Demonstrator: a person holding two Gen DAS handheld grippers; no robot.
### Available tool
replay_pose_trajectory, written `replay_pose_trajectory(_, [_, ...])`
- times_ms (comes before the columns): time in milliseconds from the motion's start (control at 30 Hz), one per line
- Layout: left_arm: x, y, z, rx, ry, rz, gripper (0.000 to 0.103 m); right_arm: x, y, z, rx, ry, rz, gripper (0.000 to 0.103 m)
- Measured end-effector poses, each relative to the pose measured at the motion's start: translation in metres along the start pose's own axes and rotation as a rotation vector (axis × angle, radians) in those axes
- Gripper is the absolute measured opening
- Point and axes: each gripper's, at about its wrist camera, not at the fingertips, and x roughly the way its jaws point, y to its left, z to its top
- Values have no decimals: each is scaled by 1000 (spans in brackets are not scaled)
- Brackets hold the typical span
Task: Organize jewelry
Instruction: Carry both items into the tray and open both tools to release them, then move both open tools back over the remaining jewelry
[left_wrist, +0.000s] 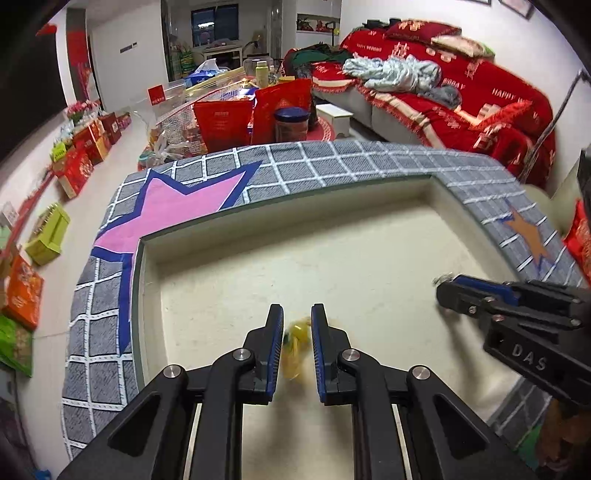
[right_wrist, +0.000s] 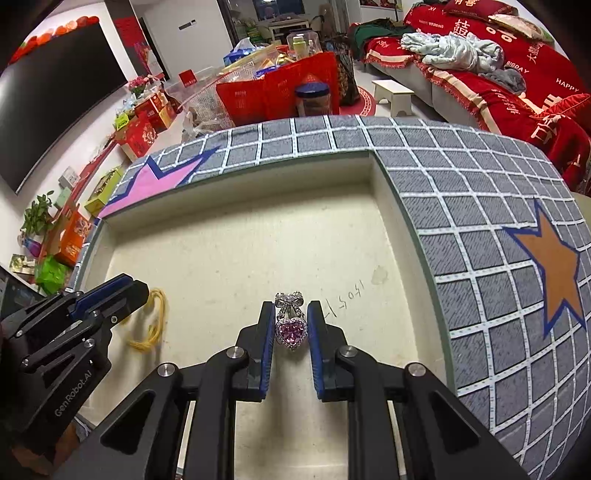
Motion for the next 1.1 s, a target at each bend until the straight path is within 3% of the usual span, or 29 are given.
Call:
replay_pose_trajectory(133, [1,-5,-6,40,-9,55,33,-1,2,0,-7,2,0,25])
replay_pose_trajectory(233, [0,-4,-7,42,-8,63,38,-7,2,1,0,-7,2,53])
replay_pose_trajectory(267, [-1,-4,-7,40,-10,67,51,-12,1,1,8,-23,8,56])
replay_pose_trajectory(300, [-3,-3,-7,34,-15,70,91,-17,0,1,14,-33,17,56])
replay_pose_trajectory(333, [-7,-2,-8,23,-33,70,103,-23,-1,2,21,-44,23,56])
replay_pose_trajectory(400, [-16,-1,-7,15,-82,64,103,-34,-2,2,29,-65,27,56])
replay_pose_trajectory(533, [-23,-2,-5,21,-85,86,103,-56,-8,-3,65,-97,47,58])
replay_pose_trajectory(667, [-40,6,-5,-30,-69,41,103,-80,-10,-16,79,-134,69,78])
replay_pose_trajectory(733, [-48,9,-8,-47,-53,-10,103,-90,-8,-23,83,-149,82,80])
replay_pose_trajectory(867, [-72,15,-23,-80,-79,-1,103,-114,-4,-41,86,-183,104,86])
replay_pose_trajectory(1000, [-93,17,-47,-88,-70,-68,103,-135,-3,-60,98,-231,112,89])
replay_pose_trajectory(1067, [-102,14,-59,-72,-63,-85,103,-144,-3,-68,108,-248,125,103])
replay_pose_trajectory(1100, [-106,12,-66,-64,-61,-87,103,-148,-3,-73,112,-254,133,103])
